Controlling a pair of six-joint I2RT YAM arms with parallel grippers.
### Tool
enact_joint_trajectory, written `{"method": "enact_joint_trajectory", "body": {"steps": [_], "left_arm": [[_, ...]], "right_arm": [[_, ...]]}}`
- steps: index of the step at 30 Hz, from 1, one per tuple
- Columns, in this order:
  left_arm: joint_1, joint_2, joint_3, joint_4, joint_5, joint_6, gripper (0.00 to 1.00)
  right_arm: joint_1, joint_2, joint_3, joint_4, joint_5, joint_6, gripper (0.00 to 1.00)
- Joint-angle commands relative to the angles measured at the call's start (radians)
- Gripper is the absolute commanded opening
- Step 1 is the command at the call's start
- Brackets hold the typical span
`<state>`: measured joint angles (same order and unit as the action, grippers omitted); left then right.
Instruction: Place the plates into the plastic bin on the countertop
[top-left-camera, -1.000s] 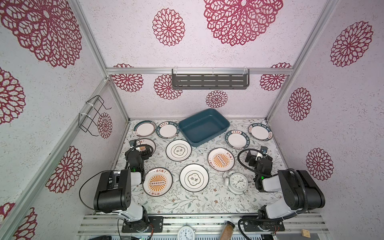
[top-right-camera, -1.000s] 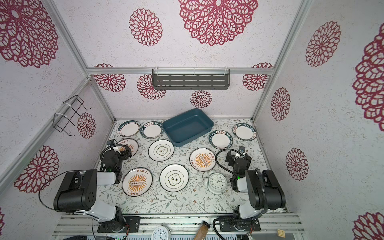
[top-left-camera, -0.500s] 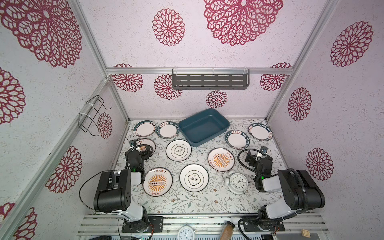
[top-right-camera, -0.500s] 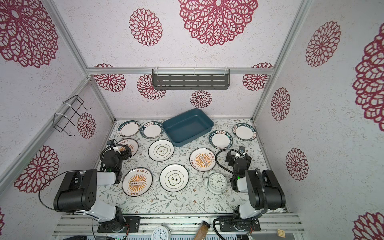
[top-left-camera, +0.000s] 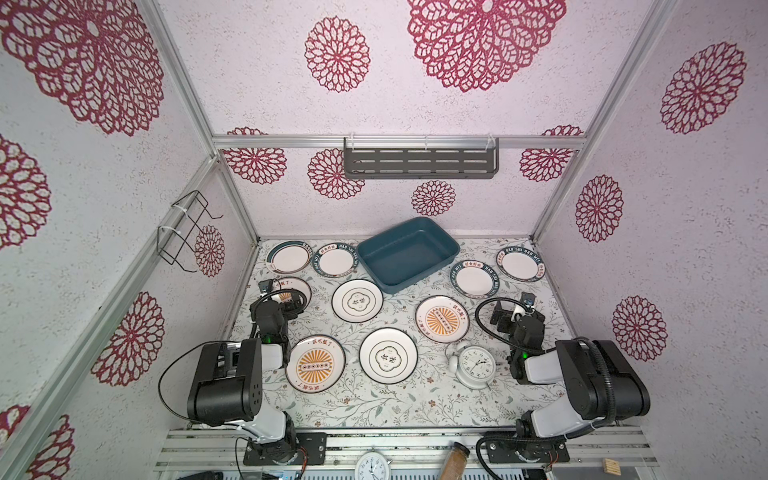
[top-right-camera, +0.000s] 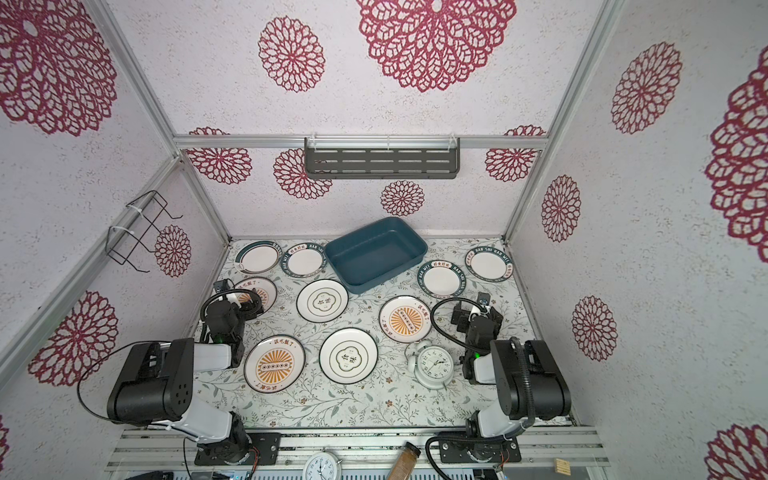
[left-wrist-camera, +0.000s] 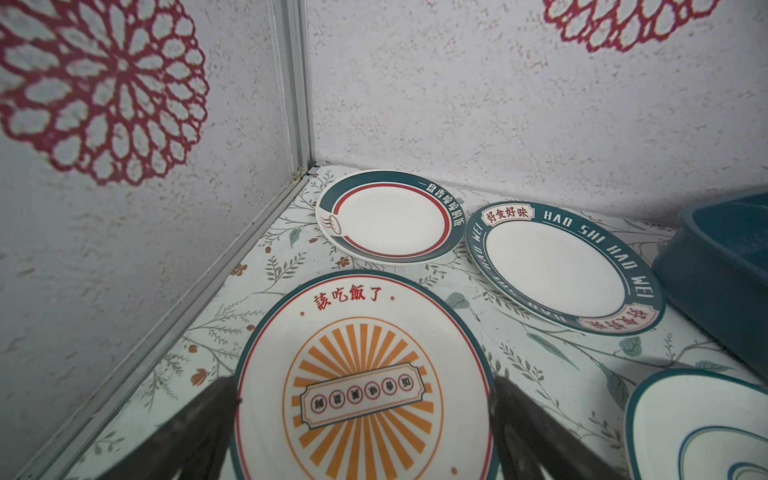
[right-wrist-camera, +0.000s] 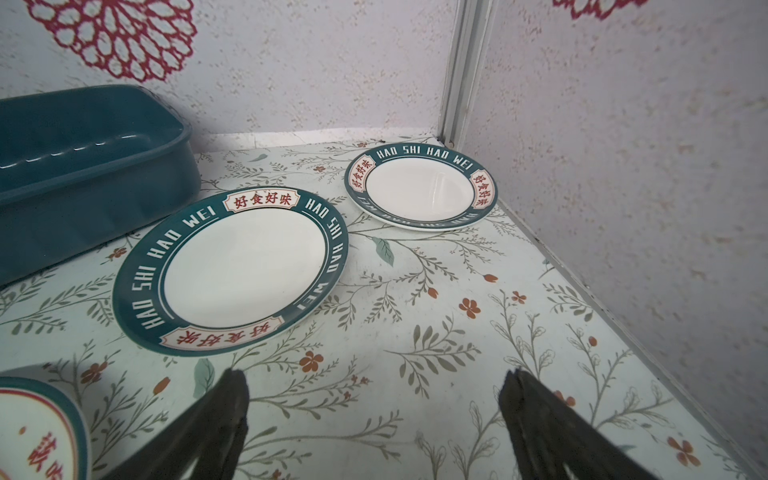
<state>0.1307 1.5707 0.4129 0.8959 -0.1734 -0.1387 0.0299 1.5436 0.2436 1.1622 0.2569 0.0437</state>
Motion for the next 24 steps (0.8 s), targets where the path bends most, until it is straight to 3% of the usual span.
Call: {"method": "enact_joint_trajectory", "body": {"steps": [1, 7, 11, 14, 17, 21, 24], "left_arm": [[-0.003, -0.009, 0.008, 0.003, -0.002, 0.013, 0.97], [-0.003, -0.009, 0.008, 0.001, 0.000, 0.013, 0.97], [-0.003, -0.019, 0.008, 0.000, 0.007, 0.018, 0.97], [-0.008, -0.108, 0.095, -0.218, 0.043, 0.030, 0.97], [-0.036, -0.215, 0.259, -0.563, 0.033, 0.002, 0.97], [-0.119, -0.303, 0.439, -0.843, 0.032, -0.171, 0.97], [-0.187, -0.336, 0.526, -0.974, 0.132, -0.345, 0.97]], "right_arm": [[0.004, -0.007, 0.012, 0.038, -0.003, -0.011, 0.99], [0.004, -0.020, 0.013, 0.027, -0.006, -0.017, 0.99], [0.006, -0.165, 0.086, -0.227, -0.010, -0.021, 0.99], [0.007, -0.285, 0.162, -0.416, -0.031, 0.012, 0.99], [0.008, -0.378, 0.268, -0.651, -0.086, 0.088, 0.99], [0.024, -0.449, 0.387, -0.877, -0.193, 0.276, 0.99], [0.070, -0.488, 0.450, -0.991, -0.272, 0.411, 0.99]]}}
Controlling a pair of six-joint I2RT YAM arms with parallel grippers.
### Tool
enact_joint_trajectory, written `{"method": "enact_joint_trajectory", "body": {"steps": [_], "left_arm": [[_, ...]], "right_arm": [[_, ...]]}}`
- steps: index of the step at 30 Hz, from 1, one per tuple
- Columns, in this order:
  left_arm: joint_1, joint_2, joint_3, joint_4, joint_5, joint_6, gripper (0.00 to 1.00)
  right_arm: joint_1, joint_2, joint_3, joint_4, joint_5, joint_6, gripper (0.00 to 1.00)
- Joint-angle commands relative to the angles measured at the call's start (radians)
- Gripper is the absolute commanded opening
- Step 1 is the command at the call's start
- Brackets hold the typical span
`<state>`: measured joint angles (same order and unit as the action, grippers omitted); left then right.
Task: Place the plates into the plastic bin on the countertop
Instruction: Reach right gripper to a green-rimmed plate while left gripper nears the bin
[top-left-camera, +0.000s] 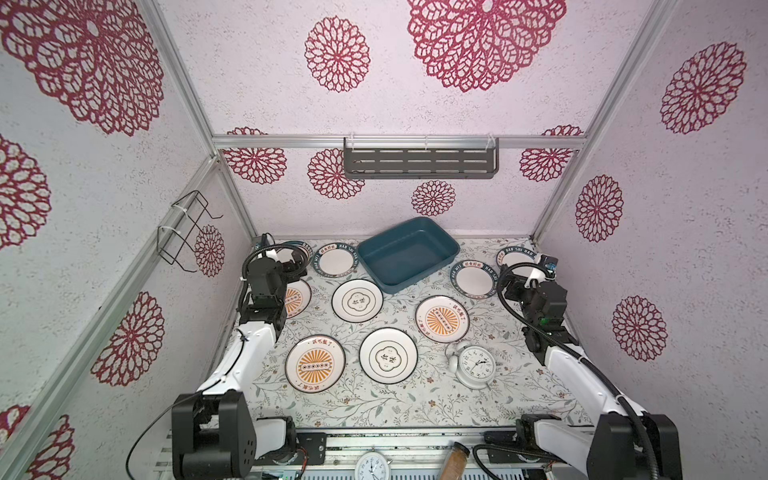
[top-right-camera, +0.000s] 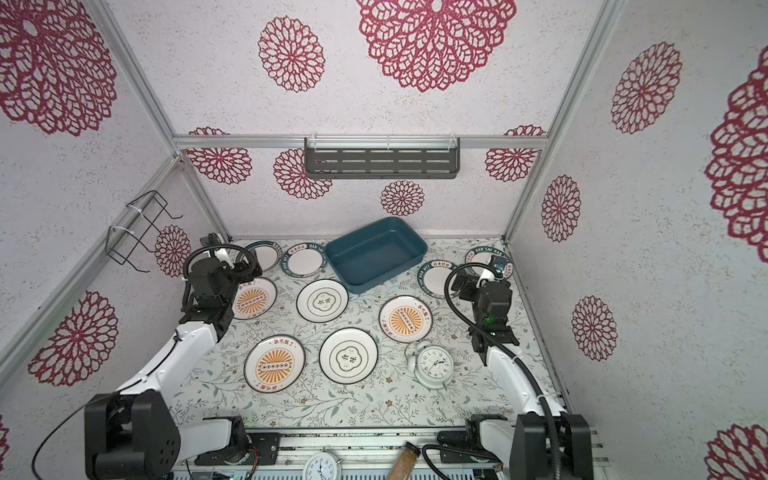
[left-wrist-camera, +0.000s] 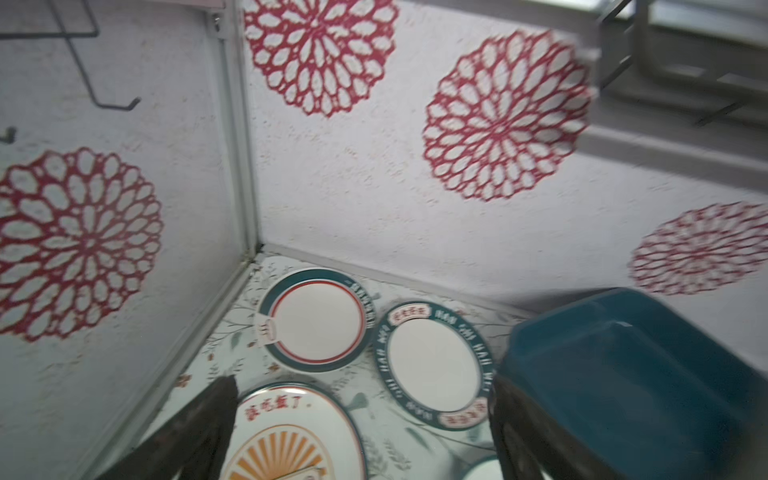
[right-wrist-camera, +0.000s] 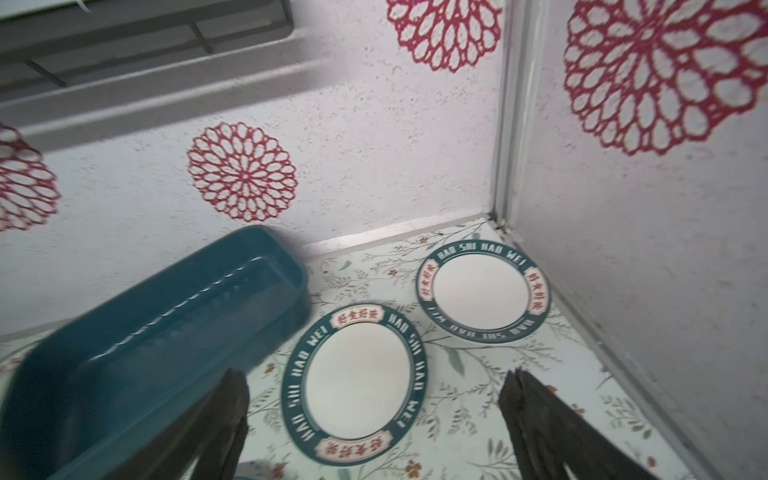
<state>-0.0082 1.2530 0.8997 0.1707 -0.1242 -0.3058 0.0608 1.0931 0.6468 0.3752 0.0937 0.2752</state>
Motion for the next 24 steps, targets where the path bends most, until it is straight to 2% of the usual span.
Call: {"method": "enact_joint_trajectory", "body": {"steps": [1, 5, 8, 10, 14, 16, 18, 20, 24], "left_arm": [[-0.078, -0.033, 0.041, -0.249, 0.125, -0.241, 0.97], [-0.232, -0.080, -0.031, -0.097, 0.234, -0.506, 0.97], [-0.371, -0.102, -0.056, -0.054, 0.221, -0.638, 0.97], [-0.454, -0.110, -0.072, 0.011, 0.205, -0.682, 0.97], [-0.589, -0.111, -0.045, 0.024, 0.109, -0.639, 0.97], [-0.617, -0.107, -0.048, 0.050, 0.106, -0.627, 0.97], [-0.617, -0.096, -0.089, 0.161, 0.130, -0.645, 0.97], [-0.611, -0.082, -0.129, 0.275, 0.172, -0.683, 0.97], [-0.585, -0.077, -0.148, 0.308, 0.203, -0.722, 0.97]], "right_arm": [[0.067, -0.050, 0.048, -0.219, -0.114, 0.244, 0.99], [0.215, -0.083, -0.029, -0.149, -0.146, 0.510, 0.99], [0.345, -0.101, -0.084, -0.073, -0.118, 0.650, 0.99], [0.426, -0.098, -0.089, -0.049, -0.090, 0.673, 0.99], [0.529, -0.078, -0.017, -0.125, -0.029, 0.661, 0.99], [0.579, -0.068, 0.000, -0.108, -0.005, 0.647, 0.99], [0.601, -0.060, -0.011, -0.028, -0.010, 0.626, 0.99], [0.601, -0.043, -0.037, 0.096, -0.077, 0.629, 0.99], [0.602, -0.030, -0.035, 0.138, -0.117, 0.610, 0.99]]}}
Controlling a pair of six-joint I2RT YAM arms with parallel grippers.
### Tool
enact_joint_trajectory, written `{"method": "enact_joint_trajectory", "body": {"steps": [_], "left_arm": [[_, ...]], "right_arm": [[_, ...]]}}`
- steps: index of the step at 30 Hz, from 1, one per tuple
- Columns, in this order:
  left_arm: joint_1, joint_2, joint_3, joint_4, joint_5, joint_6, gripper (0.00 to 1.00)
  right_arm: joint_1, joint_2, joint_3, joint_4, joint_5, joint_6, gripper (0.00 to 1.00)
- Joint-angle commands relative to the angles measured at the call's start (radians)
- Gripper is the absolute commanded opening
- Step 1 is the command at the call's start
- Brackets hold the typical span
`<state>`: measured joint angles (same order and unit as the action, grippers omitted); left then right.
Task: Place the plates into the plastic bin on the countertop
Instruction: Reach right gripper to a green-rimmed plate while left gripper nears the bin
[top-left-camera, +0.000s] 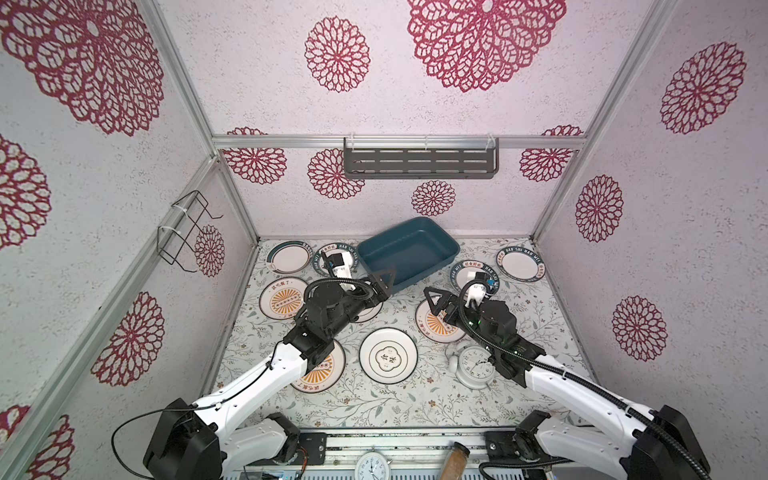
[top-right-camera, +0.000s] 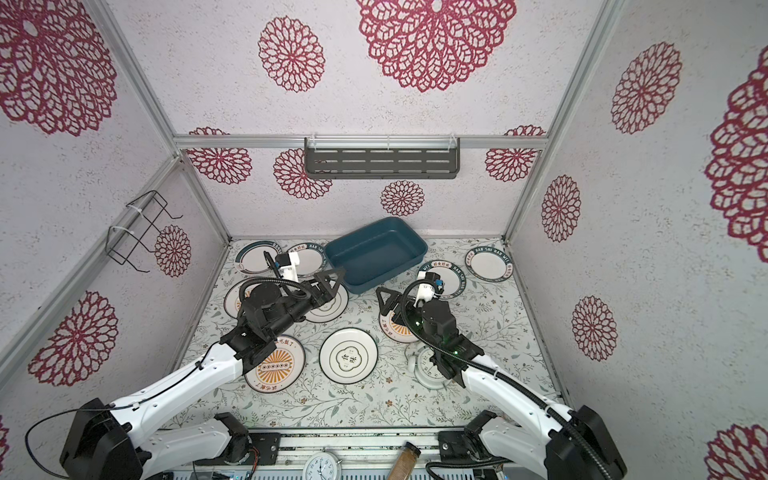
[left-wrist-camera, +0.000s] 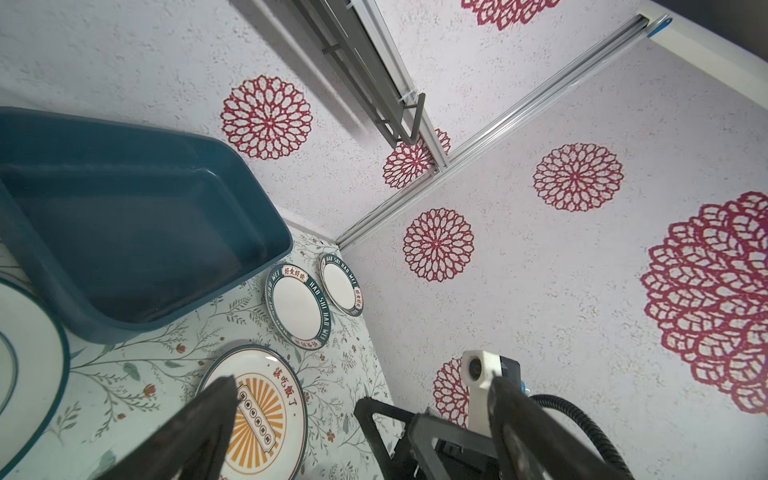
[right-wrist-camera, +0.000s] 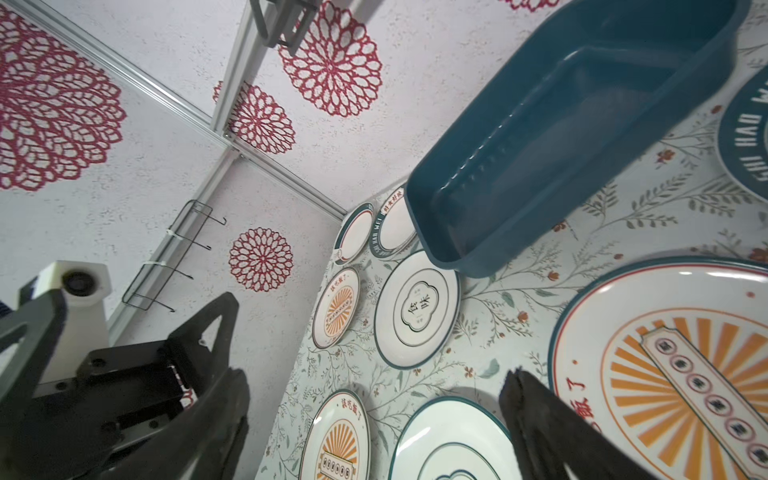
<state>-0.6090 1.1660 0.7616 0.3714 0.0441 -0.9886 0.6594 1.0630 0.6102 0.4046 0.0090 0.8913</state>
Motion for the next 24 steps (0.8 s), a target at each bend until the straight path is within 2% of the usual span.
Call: {"method": "enact_joint_trajectory", "body": {"steps": [1, 5, 7, 9, 11, 13, 15, 19, 24], "left_arm": [[0.018, 0.012, -0.008, 0.119, 0.048, -0.033, 0.97], [0.018, -0.017, -0.005, 0.093, 0.022, 0.018, 0.97], [0.018, -0.033, -0.008, 0.082, 0.000, 0.042, 0.97], [0.021, -0.035, 0.014, 0.046, -0.014, 0.082, 0.97], [0.021, -0.019, 0.070, -0.009, 0.001, 0.137, 0.97], [0.019, 0.006, 0.130, -0.073, 0.028, 0.190, 0.97], [0.021, 0.037, 0.170, -0.100, 0.062, 0.243, 0.97], [0.020, 0.122, 0.252, -0.160, 0.139, 0.343, 0.97], [0.016, 0.300, 0.380, -0.152, 0.343, 0.407, 0.97]], "right_arm": [[0.003, 0.000, -0.008, 0.138, -0.040, -0.004, 0.99], [0.002, 0.018, -0.046, 0.331, -0.113, -0.041, 0.99], [-0.002, 0.031, 0.020, 0.157, -0.055, -0.044, 0.99], [-0.007, 0.042, 0.126, -0.113, 0.059, -0.074, 0.99], [-0.014, 0.039, 0.171, -0.181, 0.099, -0.173, 0.99], [-0.034, 0.036, 0.195, -0.238, 0.198, -0.206, 0.99], [-0.113, 0.043, 0.219, -0.292, 0.222, -0.191, 0.99], [-0.299, 0.075, 0.225, -0.335, 0.175, -0.111, 0.99], [-0.514, 0.154, 0.192, -0.283, 0.091, -0.040, 0.99]]}}
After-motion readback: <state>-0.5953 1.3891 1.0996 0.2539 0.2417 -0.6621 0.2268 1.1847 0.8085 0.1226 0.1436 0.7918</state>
